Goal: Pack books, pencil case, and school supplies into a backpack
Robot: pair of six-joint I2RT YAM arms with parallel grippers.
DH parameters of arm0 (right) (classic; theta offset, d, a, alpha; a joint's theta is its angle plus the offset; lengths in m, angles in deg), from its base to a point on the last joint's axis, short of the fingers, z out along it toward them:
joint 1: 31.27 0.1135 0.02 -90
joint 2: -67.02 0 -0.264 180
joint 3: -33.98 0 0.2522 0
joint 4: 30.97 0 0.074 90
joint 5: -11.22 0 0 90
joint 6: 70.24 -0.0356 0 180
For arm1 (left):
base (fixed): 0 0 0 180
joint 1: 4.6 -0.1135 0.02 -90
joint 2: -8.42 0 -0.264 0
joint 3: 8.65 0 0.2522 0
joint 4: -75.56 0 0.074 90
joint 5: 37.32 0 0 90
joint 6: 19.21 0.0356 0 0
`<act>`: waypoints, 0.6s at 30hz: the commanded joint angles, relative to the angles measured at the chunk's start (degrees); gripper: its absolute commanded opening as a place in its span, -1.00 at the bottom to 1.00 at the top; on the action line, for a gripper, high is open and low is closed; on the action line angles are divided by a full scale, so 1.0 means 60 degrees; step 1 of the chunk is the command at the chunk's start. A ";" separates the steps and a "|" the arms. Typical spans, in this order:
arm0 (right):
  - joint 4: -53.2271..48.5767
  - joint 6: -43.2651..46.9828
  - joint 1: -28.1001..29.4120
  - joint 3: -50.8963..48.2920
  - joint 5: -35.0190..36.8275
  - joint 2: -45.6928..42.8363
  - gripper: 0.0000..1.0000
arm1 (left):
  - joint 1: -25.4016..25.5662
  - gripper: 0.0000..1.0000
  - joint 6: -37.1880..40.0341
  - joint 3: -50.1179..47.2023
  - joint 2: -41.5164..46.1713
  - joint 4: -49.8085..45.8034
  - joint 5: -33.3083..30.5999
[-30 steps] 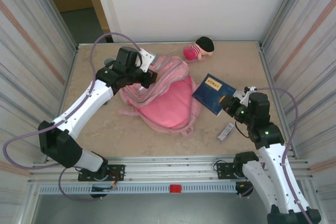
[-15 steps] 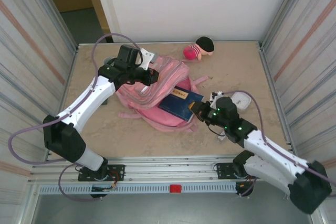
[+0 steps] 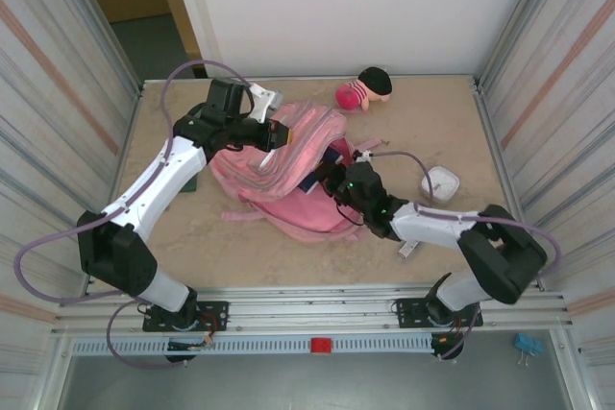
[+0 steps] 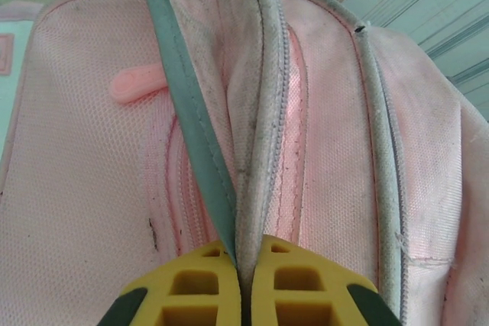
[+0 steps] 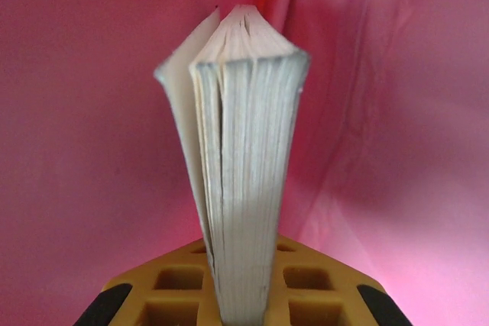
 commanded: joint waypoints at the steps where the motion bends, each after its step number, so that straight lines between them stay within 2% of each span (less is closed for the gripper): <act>1: 0.0789 -0.0544 0.0095 0.0780 0.0719 0.0845 -1.00 | -0.0111 -1.00 -0.0176 0.0696 0.0170 0.1327 0.0931; 7: -0.0183 -0.1026 0.0074 0.2033 0.0921 0.2462 -0.99 | -0.0185 -1.00 -0.0216 0.0664 0.0189 0.1442 0.1093; 10: -0.0426 -0.1322 0.0007 0.2425 0.0690 0.3204 -0.90 | -0.0216 -1.00 -0.0232 0.0626 0.0228 0.1458 0.1095; 12: -0.0604 -0.1503 0.0012 0.2511 0.0581 0.3495 -0.73 | -0.0244 -1.00 -0.0215 0.0599 0.0275 0.1459 0.1072; 15: -0.1052 -0.1687 0.0022 0.2420 0.0528 0.3470 -0.32 | -0.0311 -1.00 -0.0117 0.0490 0.0341 0.1418 0.0886; 18: -0.1651 -0.1584 0.0011 0.2176 0.0530 0.3053 -0.12 | -0.0357 -1.00 -0.0039 0.0345 0.0394 0.1360 0.0647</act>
